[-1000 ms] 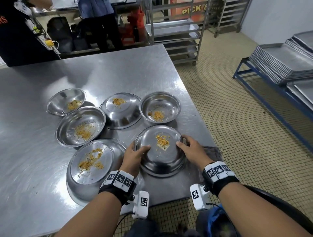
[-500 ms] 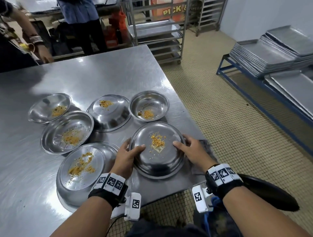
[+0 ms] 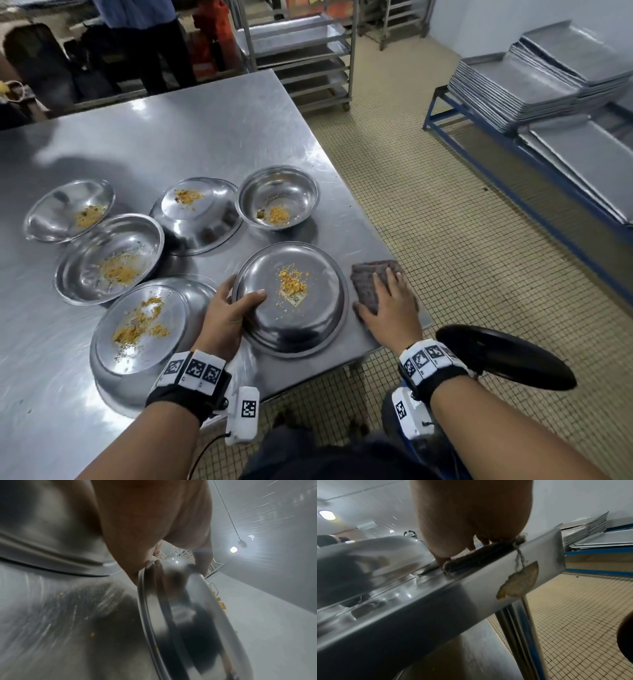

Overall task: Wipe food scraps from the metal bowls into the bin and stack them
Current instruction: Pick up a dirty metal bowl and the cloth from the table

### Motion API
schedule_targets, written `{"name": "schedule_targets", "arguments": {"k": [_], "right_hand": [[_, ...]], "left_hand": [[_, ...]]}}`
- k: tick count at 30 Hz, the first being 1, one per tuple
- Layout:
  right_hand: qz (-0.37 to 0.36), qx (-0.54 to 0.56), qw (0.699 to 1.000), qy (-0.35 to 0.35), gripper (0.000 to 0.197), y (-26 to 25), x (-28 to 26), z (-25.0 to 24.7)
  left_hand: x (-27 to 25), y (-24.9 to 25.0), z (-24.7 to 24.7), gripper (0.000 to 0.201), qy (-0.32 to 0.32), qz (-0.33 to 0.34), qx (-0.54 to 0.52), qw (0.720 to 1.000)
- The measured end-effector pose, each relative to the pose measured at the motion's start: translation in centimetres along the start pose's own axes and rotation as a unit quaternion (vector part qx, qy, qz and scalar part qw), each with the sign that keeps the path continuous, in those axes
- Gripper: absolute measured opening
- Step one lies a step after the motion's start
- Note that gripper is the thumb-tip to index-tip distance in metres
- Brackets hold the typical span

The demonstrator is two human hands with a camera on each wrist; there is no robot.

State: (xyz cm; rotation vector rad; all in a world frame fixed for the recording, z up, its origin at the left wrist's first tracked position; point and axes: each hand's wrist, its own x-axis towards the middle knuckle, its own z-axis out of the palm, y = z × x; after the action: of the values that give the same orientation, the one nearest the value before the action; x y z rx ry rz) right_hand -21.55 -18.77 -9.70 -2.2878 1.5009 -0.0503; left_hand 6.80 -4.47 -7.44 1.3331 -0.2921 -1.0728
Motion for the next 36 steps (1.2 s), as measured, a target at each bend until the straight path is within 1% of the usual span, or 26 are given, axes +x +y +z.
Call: {"name": "schedule_targets", "arguments": {"k": [1,3,5,7,8,10,12,15,18,20,22,23,24,26,27,28,29,30,33,35,36], "right_hand": [[-0.007,-0.001,1.000,0.012,0.080,0.0,0.0,0.2],[-0.018,0.011,0.999,0.032,0.064,0.1,0.2,0.4],[-0.019,0.042,0.998,0.050,0.051,0.1,0.3,0.5],[-0.019,0.084,0.994,0.063,0.045,0.0,0.2,0.3],[-0.021,0.112,0.991,0.071,0.043,-0.1,0.2,0.1],[-0.030,0.192,0.976,0.102,0.037,-0.6,0.1,-0.7],[-0.035,0.277,0.951,0.130,0.032,-1.5,0.0,-2.0],[-0.055,0.352,0.927,0.118,0.033,-3.3,-0.1,-3.7],[-0.076,0.395,0.913,0.068,0.034,-4.2,-0.4,-4.5],[-0.079,0.447,0.890,0.040,0.026,-4.3,-1.1,-4.8],[-0.067,0.510,0.857,0.031,0.035,-3.9,-1.6,-4.9],[-0.058,0.531,0.845,0.031,0.037,-3.6,-1.9,-4.9],[-0.051,0.531,0.845,0.036,0.033,-3.2,-2.1,-5.1],[-0.048,0.514,0.855,0.049,0.017,-2.4,-2.7,-5.3],[-0.040,0.520,0.852,0.048,0.013,-1.9,-3.0,-5.5],[-0.031,0.537,0.842,0.041,0.021,-1.3,-3.2,-5.6],[-0.022,0.558,0.829,0.031,0.031,-0.8,-3.6,-5.7],[-0.014,0.569,0.822,0.025,0.038,-0.3,-3.9,-5.9],[0.002,0.562,0.827,0.033,0.030,0.6,-5.4,-6.7],[0.026,0.565,0.823,0.052,0.032,1.0,-6.6,-6.9],[0.039,0.565,0.822,0.063,0.035,1.2,-7.3,-6.9]], "left_hand": [[-0.2,0.0,0.0,0.107,0.003,0.001,0.000,1.000],[-0.5,0.0,-0.1,0.104,0.007,0.002,-0.001,1.000],[-1.0,0.0,-0.1,0.093,0.008,0.002,0.003,1.000],[-1.4,0.1,0.2,0.083,0.009,0.003,0.005,1.000],[-1.6,0.0,0.2,0.082,0.013,0.003,0.004,1.000],[-1.9,-0.2,0.3,0.084,0.018,0.001,0.000,1.000],[-2.2,-0.3,0.7,0.086,0.017,-0.004,-0.004,1.000],[-2.9,-0.2,1.6,0.090,0.013,-0.013,-0.008,1.000],[-3.7,0.2,2.9,0.087,0.001,-0.013,-0.016,1.000],[-4.2,0.4,3.7,0.086,-0.012,-0.015,-0.018,1.000],[-4.7,0.4,4.3,0.079,-0.023,-0.014,-0.016,1.000],[-4.9,0.3,4.5,0.080,-0.025,-0.016,-0.014,0.999],[-5.1,0.2,4.9,0.086,-0.028,-0.018,-0.009,0.999],[-5.5,0.0,5.5,0.106,-0.040,-0.020,0.001,0.999],[-5.7,-0.1,5.9,0.112,-0.048,-0.023,0.004,0.999],[-5.7,-0.2,6.2,0.113,-0.059,-0.026,0.008,0.998],[-5.8,-0.3,6.6,0.109,-0.072,-0.029,0.012,0.997],[-5.8,-0.4,7.0,0.103,-0.085,-0.029,0.019,0.996],[-5.6,-0.6,8.2,0.090,-0.125,-0.029,0.044,0.991],[-5.4,-0.7,9.0,0.086,-0.159,-0.030,0.063,0.985],[-5.3,-0.8,9.4,0.088,-0.178,-0.032,0.070,0.981]]}}
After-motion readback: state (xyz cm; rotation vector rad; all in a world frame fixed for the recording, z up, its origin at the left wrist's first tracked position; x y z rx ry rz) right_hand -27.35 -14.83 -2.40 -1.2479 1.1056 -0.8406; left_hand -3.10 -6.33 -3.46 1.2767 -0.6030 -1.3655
